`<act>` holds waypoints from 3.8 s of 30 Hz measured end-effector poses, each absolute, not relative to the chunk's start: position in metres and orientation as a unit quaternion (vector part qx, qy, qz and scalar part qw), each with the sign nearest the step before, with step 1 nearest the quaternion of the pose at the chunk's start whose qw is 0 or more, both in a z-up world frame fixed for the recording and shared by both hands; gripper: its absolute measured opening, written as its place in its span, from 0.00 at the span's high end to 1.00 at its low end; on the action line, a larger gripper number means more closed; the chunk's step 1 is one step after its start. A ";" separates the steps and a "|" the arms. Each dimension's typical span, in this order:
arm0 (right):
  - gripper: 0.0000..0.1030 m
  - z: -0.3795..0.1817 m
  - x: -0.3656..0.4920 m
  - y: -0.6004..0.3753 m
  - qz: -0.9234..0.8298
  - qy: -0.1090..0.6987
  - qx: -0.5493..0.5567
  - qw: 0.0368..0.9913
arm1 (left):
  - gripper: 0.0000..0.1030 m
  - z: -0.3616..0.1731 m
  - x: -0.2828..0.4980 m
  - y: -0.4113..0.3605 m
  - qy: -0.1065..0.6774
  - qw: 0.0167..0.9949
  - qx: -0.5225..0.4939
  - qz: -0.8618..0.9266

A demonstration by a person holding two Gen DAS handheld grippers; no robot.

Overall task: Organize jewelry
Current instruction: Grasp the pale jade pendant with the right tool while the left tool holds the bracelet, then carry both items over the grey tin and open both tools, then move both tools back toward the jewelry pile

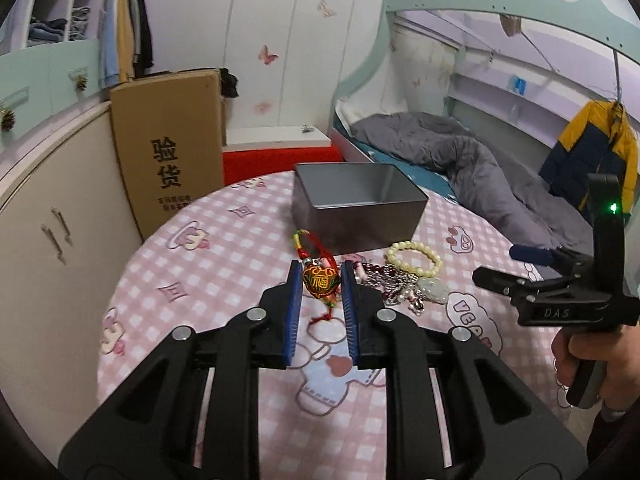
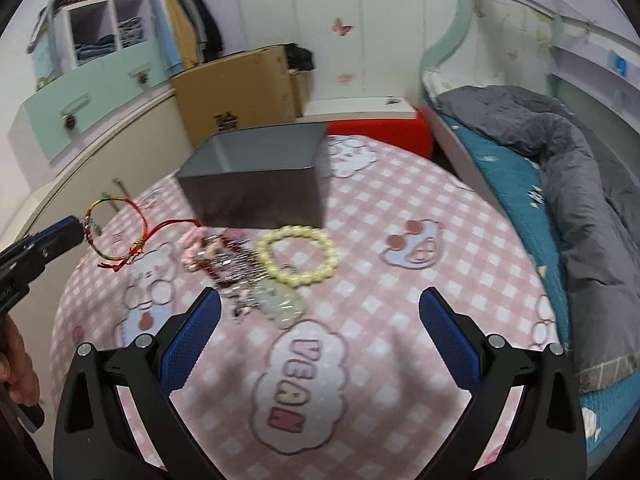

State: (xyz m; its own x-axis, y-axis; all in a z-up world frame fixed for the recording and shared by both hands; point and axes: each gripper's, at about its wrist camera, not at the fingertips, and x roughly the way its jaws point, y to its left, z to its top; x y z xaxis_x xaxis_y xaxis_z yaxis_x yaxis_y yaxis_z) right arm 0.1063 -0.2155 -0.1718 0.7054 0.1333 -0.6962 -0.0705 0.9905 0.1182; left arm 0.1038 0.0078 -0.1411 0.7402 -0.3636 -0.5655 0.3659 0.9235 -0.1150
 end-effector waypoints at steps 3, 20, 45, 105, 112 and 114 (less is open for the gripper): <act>0.09 -0.180 0.107 -0.203 0.077 0.392 0.022 0.916 | 0.82 -0.143 0.101 0.015 0.303 0.934 -0.006 -0.192; 0.73 -0.215 0.127 -0.191 0.152 0.426 -0.049 0.890 | 0.82 -0.147 0.092 0.019 0.304 0.929 -0.021 -0.209; 0.73 -0.068 0.168 -0.186 0.213 0.282 -0.014 0.935 | 0.82 -0.045 0.146 -0.015 0.213 0.938 -0.016 -0.274; 0.07 -0.148 0.093 -0.240 0.095 0.313 0.105 0.939 | 0.08 -0.182 0.145 -0.041 0.340 0.924 0.090 -0.150; 0.07 -0.163 0.099 -0.243 0.097 0.336 0.111 0.930 | 0.11 -0.209 0.173 -0.041 0.384 0.909 0.077 -0.142; 0.07 -0.166 0.101 -0.243 0.098 0.340 0.111 0.929 | 0.12 -0.210 0.179 -0.041 0.388 0.908 0.070 -0.140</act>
